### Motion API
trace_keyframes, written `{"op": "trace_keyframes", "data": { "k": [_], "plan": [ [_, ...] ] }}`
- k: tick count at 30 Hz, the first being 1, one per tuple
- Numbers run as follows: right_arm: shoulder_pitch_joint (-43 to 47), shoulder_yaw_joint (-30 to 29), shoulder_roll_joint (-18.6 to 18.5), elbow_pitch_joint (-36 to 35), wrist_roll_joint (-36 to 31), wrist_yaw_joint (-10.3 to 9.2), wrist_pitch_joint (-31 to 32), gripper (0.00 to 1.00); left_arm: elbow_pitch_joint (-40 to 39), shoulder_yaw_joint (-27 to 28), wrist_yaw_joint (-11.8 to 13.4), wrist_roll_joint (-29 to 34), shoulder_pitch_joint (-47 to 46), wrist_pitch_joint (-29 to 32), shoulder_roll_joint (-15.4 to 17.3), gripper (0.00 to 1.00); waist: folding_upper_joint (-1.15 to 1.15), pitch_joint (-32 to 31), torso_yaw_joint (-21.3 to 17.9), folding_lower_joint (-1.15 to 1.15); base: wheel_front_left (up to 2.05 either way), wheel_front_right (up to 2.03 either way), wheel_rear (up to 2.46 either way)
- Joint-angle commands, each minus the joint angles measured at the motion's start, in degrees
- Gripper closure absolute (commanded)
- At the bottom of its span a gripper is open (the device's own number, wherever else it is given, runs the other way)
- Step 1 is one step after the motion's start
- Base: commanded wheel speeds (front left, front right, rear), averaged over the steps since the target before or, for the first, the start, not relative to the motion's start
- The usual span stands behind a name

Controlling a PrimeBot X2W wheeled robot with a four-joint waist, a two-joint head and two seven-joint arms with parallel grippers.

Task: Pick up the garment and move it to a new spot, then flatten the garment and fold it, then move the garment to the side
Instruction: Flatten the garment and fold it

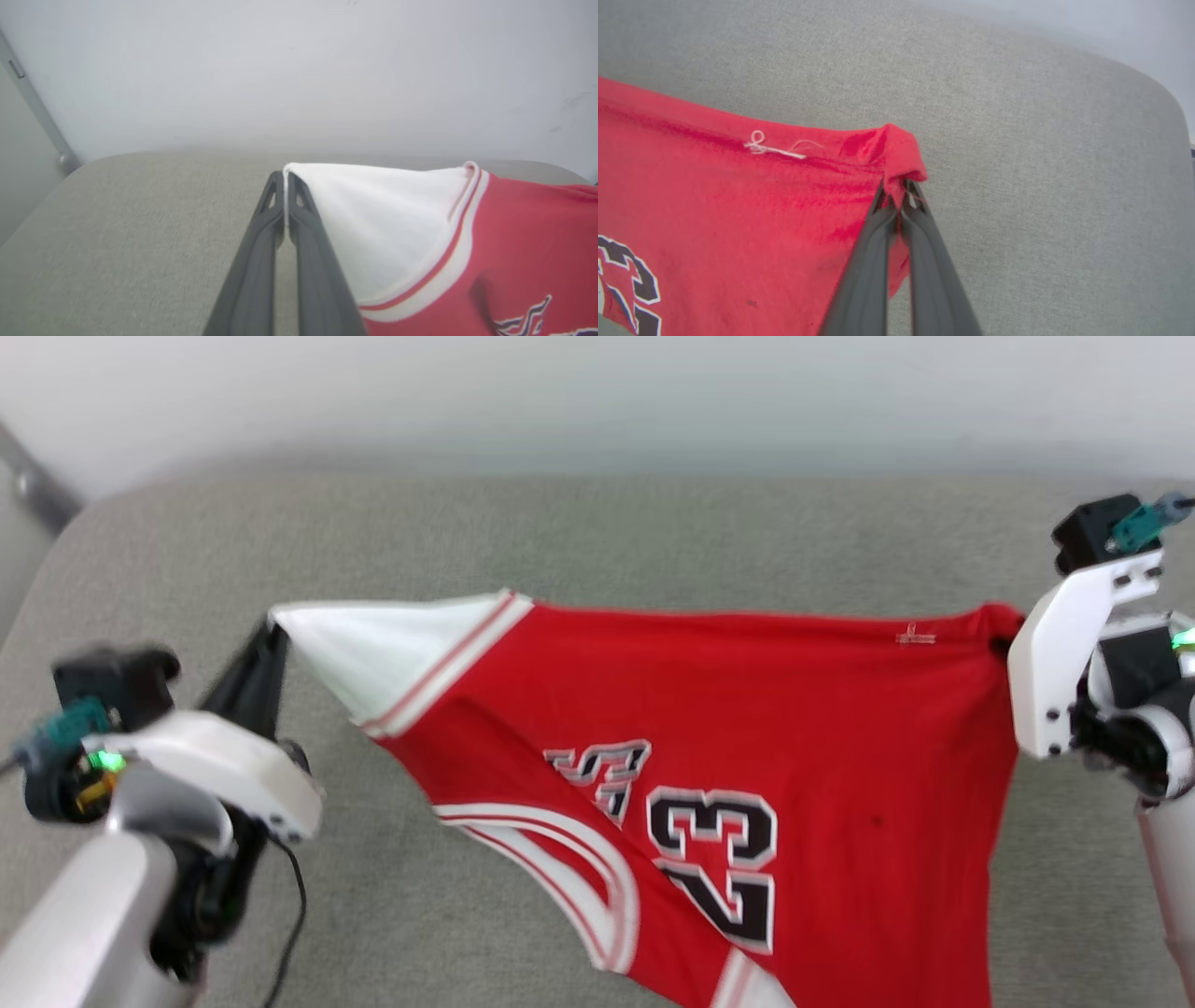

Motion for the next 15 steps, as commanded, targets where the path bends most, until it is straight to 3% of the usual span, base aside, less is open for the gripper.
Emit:
{"op": "trace_keyframes", "data": {
  "k": [1, 9, 12, 13, 15],
  "plan": [
    [-1.32, -0.61, -0.06, 0.57, -0.38, -0.06, -0.83, 1.00, 1.10, 0.51, -0.53, -0.40, -2.22, 0.17, 0.37, 1.00, 0.00, -3.42, -2.56, 0.00, 0.00, 0.00, 0.00],
    [-10.74, -1.29, 0.38, 4.29, -3.83, -0.08, -8.59, 1.00, 13.47, 0.56, -4.64, 1.16, -20.37, 1.93, 0.41, 1.00, 0.00, -4.07, -5.20, 0.00, 0.00, 0.00, 0.00],
    [-15.54, -2.01, 0.61, 5.68, -5.64, -0.09, -11.66, 1.00, 18.40, 0.66, -5.94, 1.93, -28.16, 1.71, -0.16, 1.00, 0.00, -1.86, -5.79, 0.00, 0.00, 0.00, 0.00],
    [-20.98, -3.20, 1.03, 6.92, -7.06, -0.09, -15.24, 1.00, 22.38, 0.92, -7.02, 3.22, -35.89, 0.58, -0.44, 1.00, 0.00, 1.31, -6.31, 0.00, 0.00, 0.00, 0.00],
    [-24.99, -4.17, 1.21, 7.51, -8.04, -0.10, -17.28, 1.00, 24.50, 0.95, -7.51, 4.39, -41.48, -0.22, -0.46, 1.00, 0.00, 4.31, -6.41, 0.00, 0.00, 0.00, 0.00]
  ]
}}
